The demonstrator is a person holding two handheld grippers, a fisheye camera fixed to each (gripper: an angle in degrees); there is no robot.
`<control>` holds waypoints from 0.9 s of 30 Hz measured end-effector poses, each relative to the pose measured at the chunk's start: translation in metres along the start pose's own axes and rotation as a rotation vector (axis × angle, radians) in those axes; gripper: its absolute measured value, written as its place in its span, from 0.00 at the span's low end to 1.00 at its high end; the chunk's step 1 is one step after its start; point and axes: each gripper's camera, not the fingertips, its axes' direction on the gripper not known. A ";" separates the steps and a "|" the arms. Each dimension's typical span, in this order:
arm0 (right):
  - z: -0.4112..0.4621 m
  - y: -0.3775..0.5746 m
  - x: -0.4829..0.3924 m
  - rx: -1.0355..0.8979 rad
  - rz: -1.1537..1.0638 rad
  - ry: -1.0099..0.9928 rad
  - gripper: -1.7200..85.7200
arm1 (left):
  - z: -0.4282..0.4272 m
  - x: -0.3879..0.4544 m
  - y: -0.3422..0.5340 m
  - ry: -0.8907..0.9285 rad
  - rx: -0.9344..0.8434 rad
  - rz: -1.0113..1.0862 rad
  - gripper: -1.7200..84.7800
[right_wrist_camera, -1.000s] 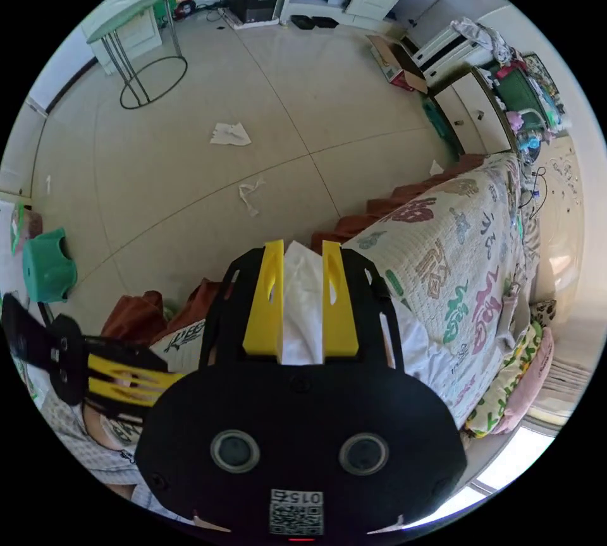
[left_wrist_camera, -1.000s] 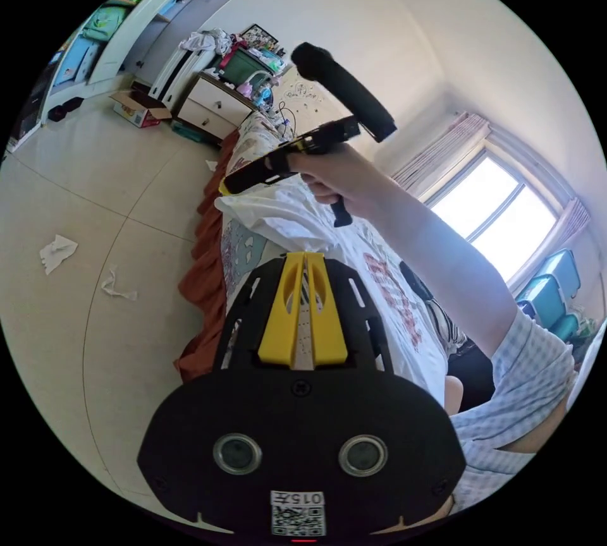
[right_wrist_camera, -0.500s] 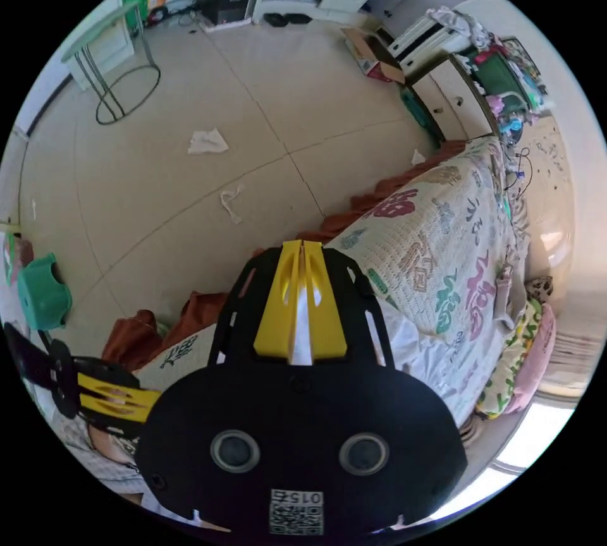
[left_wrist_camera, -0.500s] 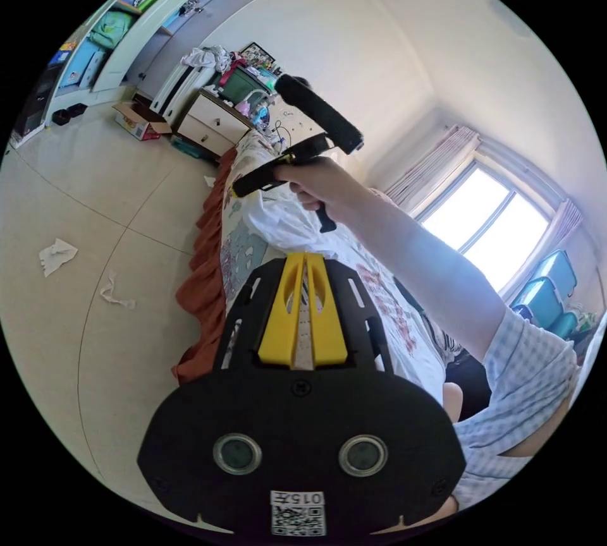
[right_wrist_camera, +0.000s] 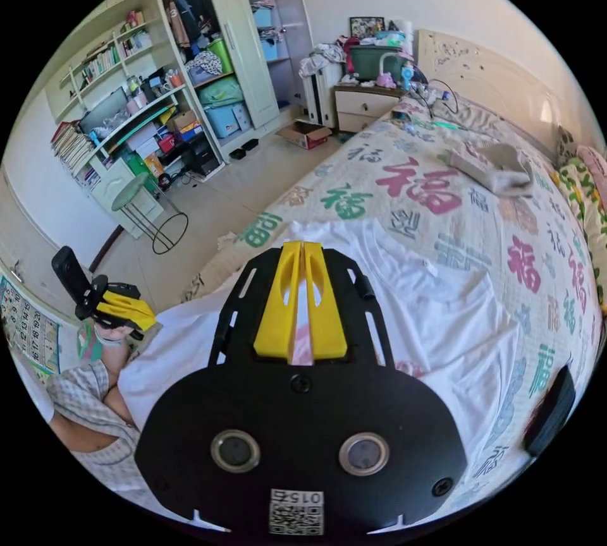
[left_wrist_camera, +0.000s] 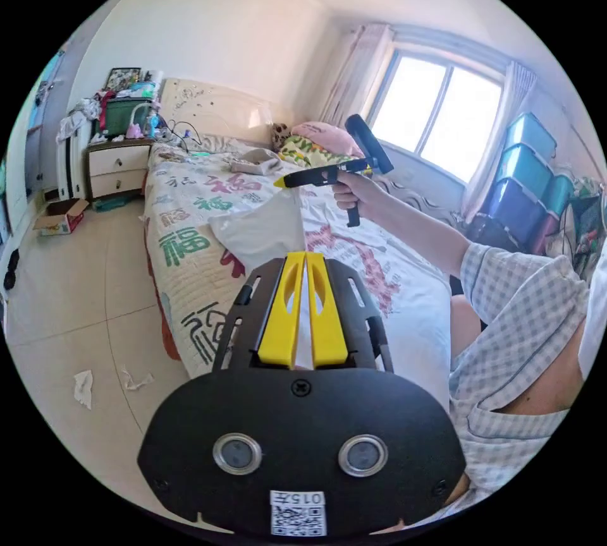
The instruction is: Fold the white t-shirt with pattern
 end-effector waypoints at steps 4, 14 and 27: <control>0.008 0.033 0.040 -0.120 0.005 0.016 0.04 | 0.037 0.021 -0.005 0.028 -0.168 0.070 0.07; 0.044 0.015 0.049 -0.263 -0.124 0.127 0.12 | 0.066 0.027 -0.033 -0.141 -0.299 0.138 0.10; 0.016 -0.021 0.088 -0.078 -0.153 0.008 0.11 | 0.047 0.018 -0.031 -0.176 -0.234 0.120 0.10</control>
